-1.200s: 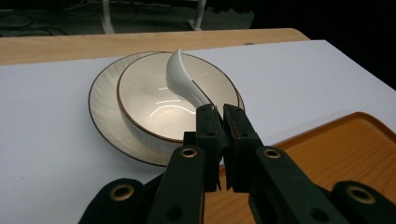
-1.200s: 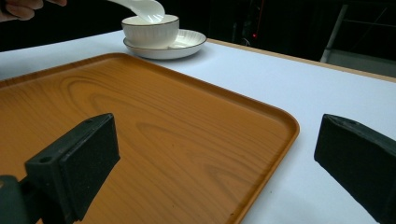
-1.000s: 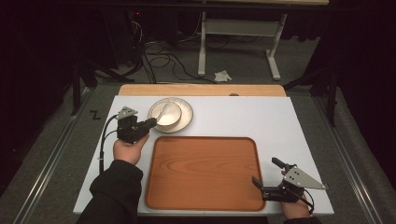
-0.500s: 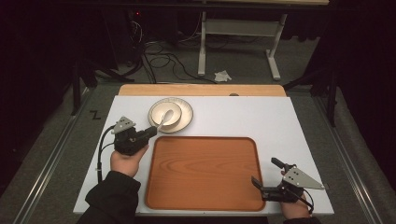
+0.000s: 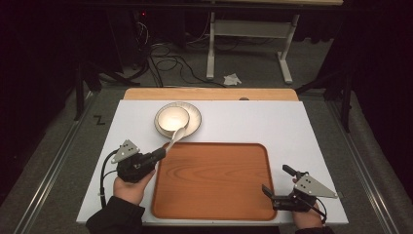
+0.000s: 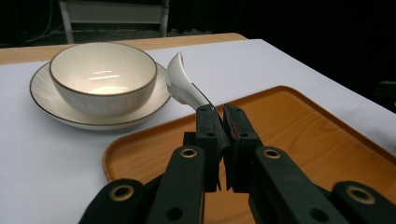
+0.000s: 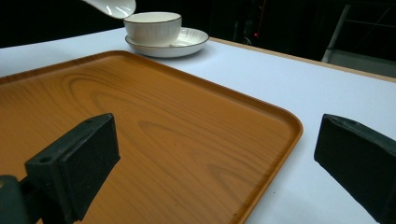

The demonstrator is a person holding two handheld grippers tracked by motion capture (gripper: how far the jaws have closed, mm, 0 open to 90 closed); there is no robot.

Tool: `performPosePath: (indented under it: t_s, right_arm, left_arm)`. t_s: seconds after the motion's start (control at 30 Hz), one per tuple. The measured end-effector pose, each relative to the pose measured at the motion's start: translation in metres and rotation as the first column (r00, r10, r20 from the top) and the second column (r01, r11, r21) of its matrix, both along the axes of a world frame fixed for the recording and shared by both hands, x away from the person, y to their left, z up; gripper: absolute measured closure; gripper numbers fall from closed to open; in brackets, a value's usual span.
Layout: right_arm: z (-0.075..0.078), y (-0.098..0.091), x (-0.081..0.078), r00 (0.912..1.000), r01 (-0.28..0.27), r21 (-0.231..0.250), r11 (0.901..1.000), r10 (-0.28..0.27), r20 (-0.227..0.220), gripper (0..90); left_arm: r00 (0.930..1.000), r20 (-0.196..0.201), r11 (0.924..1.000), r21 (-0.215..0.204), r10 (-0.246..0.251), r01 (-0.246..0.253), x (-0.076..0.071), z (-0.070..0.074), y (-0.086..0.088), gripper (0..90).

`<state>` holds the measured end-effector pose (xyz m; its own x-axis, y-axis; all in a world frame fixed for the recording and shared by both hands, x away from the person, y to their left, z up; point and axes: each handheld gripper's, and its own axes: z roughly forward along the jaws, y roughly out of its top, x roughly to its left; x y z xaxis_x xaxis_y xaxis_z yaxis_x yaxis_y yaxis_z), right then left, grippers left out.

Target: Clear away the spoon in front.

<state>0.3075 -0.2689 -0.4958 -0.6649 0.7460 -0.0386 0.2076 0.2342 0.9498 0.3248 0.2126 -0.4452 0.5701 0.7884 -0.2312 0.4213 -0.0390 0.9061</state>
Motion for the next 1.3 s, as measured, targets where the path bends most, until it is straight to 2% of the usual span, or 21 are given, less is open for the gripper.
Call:
performPosePath:
  t_s: [0.17, 0.57, 0.6, 0.63, 0.87, 1.07, 1.2, 1.3]
  right_arm:
    - [0.0, -0.001, 0.0, 1.0, -0.002, 0.001, 1.0, 0.002, 0.006, 0.7]
    - [0.0, -0.001, 0.0, 1.0, -0.002, 0.0, 1.0, 0.002, 0.005, 0.7]
    - [0.0, -0.001, 0.0, 1.0, -0.001, -0.001, 1.0, 0.001, 0.004, 0.7]
    - [-0.001, -0.001, 0.001, 1.0, -0.002, -0.002, 1.0, 0.002, 0.003, 0.7]
    - [-0.001, 0.001, 0.001, 1.0, -0.003, -0.007, 1.0, 0.003, 0.002, 0.7]
    - [-0.001, 0.001, 0.0, 1.0, 0.003, -0.009, 1.0, -0.003, -0.005, 0.6]
    - [-0.002, 0.0, 0.001, 1.0, 0.005, -0.009, 0.9999, -0.005, -0.006, 0.7]
    - [-0.002, 0.0, 0.001, 1.0, 0.005, -0.011, 0.9999, -0.005, -0.006, 1.0]
  left_arm:
    - [0.9996, -0.002, 0.9995, -0.01, -0.03, 0.03, -0.015, -0.009, -0.006, 85.7]
    - [0.9975, -0.006, 0.9966, -0.044, -0.071, 0.07, -0.037, -0.032, -0.012, 85.7]
    - [0.9972, -0.005, 0.9965, -0.04, -0.074, 0.074, -0.038, -0.033, -0.014, 85.6]
    - [0.9965, 0.0, 0.9963, -0.019, -0.084, 0.084, -0.041, -0.034, -0.019, 85.7]
    - [0.9936, 0.006, 0.9936, 0.001, -0.113, 0.113, -0.041, -0.038, -0.031, 85.7]
    - [0.9886, -0.033, 0.9887, -0.034, -0.147, 0.146, -0.038, -0.046, -0.034, 85.6]
    - [0.9834, -0.064, 0.9852, -0.036, -0.169, 0.167, -0.034, -0.054, -0.037, 85.6]
    - [0.9804, -0.074, 0.983, -0.031, -0.183, 0.181, -0.034, -0.056, -0.039, 85.6]
